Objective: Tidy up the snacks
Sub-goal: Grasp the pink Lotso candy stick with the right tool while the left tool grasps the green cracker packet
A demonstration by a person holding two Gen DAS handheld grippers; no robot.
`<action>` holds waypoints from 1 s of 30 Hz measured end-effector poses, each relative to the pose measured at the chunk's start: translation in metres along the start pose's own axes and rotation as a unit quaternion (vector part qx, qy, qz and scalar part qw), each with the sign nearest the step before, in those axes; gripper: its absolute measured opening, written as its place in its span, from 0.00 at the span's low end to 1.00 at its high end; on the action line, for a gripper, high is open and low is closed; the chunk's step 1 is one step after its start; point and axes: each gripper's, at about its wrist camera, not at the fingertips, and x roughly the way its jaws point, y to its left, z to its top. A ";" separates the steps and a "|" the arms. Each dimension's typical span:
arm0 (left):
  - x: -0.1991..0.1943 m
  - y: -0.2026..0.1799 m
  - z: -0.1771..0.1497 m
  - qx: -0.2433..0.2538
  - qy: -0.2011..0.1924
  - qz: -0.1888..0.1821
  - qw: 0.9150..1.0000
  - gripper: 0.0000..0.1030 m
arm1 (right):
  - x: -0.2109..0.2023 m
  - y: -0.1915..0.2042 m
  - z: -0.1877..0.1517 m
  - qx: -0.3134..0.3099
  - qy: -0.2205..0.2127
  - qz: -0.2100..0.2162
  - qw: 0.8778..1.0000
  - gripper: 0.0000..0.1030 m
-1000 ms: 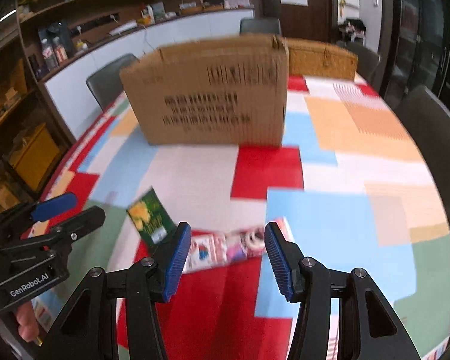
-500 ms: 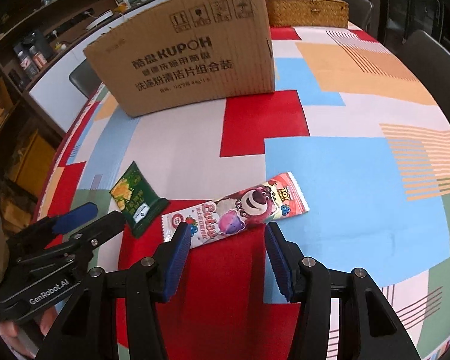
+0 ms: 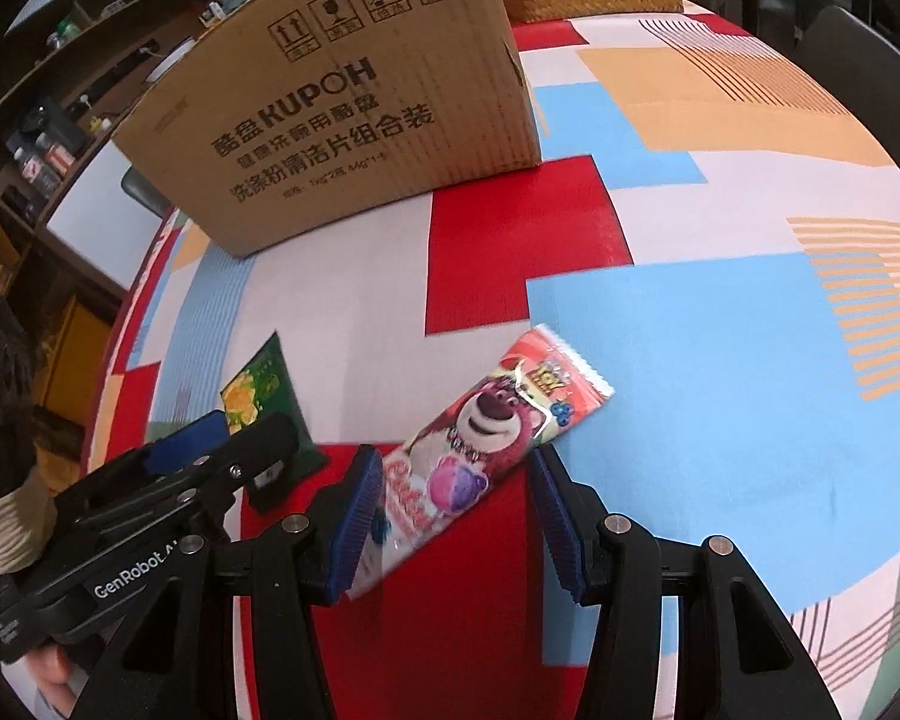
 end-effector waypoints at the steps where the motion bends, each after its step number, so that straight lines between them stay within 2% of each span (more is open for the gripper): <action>1: 0.001 -0.001 0.002 0.001 -0.001 0.005 1.000 0.63 | 0.001 0.000 0.002 0.001 -0.002 -0.001 1.000 0.51; 8: 0.009 -0.017 0.003 0.041 -0.017 0.060 0.997 0.61 | 0.002 0.000 0.015 -0.008 -0.019 -0.021 1.000 0.51; 10: 0.008 -0.019 -0.001 0.052 -0.024 0.070 0.996 0.53 | 0.005 0.000 0.016 -0.006 -0.014 -0.018 1.000 0.51; 11: 0.007 -0.018 -0.002 0.054 -0.027 0.075 0.995 0.45 | 0.006 0.001 0.016 -0.005 -0.011 -0.017 1.000 0.51; 18: -0.001 -0.005 -0.007 0.040 -0.030 0.053 0.997 0.41 | 0.015 0.015 0.017 -0.032 -0.016 -0.032 0.999 0.51; 25: -0.003 -0.002 -0.006 0.033 -0.029 0.043 0.998 0.41 | 0.027 0.038 0.015 -0.109 -0.029 -0.102 0.988 0.50; 27: -0.004 -0.001 -0.005 0.029 -0.029 0.041 0.998 0.41 | 0.029 0.041 0.012 -0.122 -0.035 -0.115 0.985 0.48; 29: -0.005 -0.001 -0.005 0.027 -0.028 0.040 0.998 0.41 | 0.026 0.041 0.011 -0.127 -0.039 -0.113 0.985 0.33; 30: -0.005 0.000 -0.006 0.026 -0.029 0.039 0.998 0.41 | 0.026 0.042 0.011 -0.129 -0.038 -0.113 0.985 0.33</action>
